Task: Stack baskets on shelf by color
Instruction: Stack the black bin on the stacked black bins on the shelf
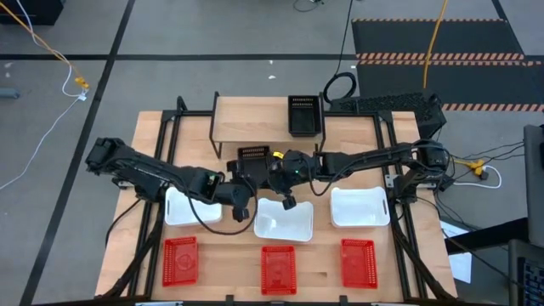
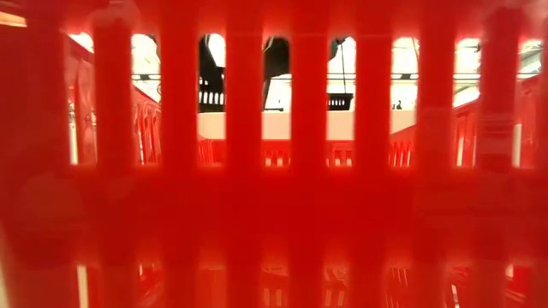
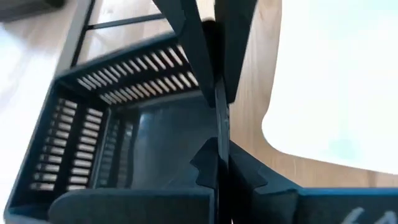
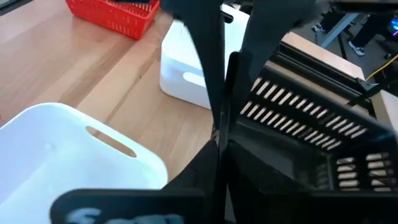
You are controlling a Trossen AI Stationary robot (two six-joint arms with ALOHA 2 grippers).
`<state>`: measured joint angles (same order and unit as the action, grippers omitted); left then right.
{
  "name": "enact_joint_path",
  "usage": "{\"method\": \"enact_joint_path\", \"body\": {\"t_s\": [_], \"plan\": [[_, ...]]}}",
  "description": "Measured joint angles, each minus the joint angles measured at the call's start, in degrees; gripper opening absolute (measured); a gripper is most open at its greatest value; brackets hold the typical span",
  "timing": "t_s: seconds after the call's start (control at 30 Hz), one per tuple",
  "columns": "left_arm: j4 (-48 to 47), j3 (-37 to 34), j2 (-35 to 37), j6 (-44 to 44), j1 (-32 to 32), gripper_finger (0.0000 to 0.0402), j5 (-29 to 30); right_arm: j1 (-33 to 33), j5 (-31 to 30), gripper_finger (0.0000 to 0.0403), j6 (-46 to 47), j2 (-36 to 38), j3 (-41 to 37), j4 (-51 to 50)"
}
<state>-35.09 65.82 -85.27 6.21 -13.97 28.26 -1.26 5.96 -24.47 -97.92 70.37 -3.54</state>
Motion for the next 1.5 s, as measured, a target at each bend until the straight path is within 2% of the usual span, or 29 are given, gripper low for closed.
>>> {"method": "enact_joint_path", "body": {"t_s": [0.17, 0.27, 0.57, 0.67, 0.73, 0.87, 0.9, 1.03, 1.2, 1.33, 1.5], "plan": [[-0.2, 0.2, 0.2, 0.6, 0.0, 0.0017, -0.3, 0.1, -0.1, 0.0007, -1.0, 2.3, -0.2, -0.9], [-0.2, 0.6, 0.7, 0.2, -1.1, 0.004, -0.2, 0.2, 0.1, 0.0005, -2.1, 5.7, -0.4, -3.1], [-4.8, 8.3, 10.3, -1.4, -7.4, 0.0186, 0.4, -0.2, -0.5, 0.0003, -6.1, 16.2, -0.5, -7.6], [-5.9, 7.6, 14.0, 0.5, -9.2, 0.0227, 1.1, 0.3, -2.2, 0.0004, -9.5, 21.1, -0.5, -7.6], [-4.8, 6.0, 15.3, 3.8, -9.5, 0.0242, 4.0, 0.6, -5.1, 0.0004, -11.0, 24.7, -0.4, -8.1], [-5.3, 0.4, 17.0, 8.0, -10.0, 0.0247, 9.9, -2.0, -18.8, 0.0004, -15.3, 30.4, -1.8, -9.0], [-5.2, -1.1, 17.2, 8.4, -9.8, 0.0245, 10.7, -3.6, -19.3, 0.0004, -15.7, 31.3, -2.5, -9.2], [-4.3, -5.8, 17.1, 10.1, -8.2, 0.0229, 10.8, -11.7, -16.3, 0.0004, -17.3, 33.4, -6.2, -11.0], [-3.7, -8.9, 17.1, 10.9, -6.1, 0.0208, 10.3, -21.2, -6.0, 0.0004, -17.7, 33.7, -10.6, -10.6], [-3.7, -9.1, 17.1, 11.2, -4.6, 0.0201, 10.3, -25.3, -1.6, 0.0004, -16.9, 32.9, -12.8, -10.7], [-3.5, -9.1, 17.1, 10.0, -2.9, 0.02, 9.4, -27.2, 3.1, 0.0004, -17.1, 33.2, -14.1, -10.9]]}}
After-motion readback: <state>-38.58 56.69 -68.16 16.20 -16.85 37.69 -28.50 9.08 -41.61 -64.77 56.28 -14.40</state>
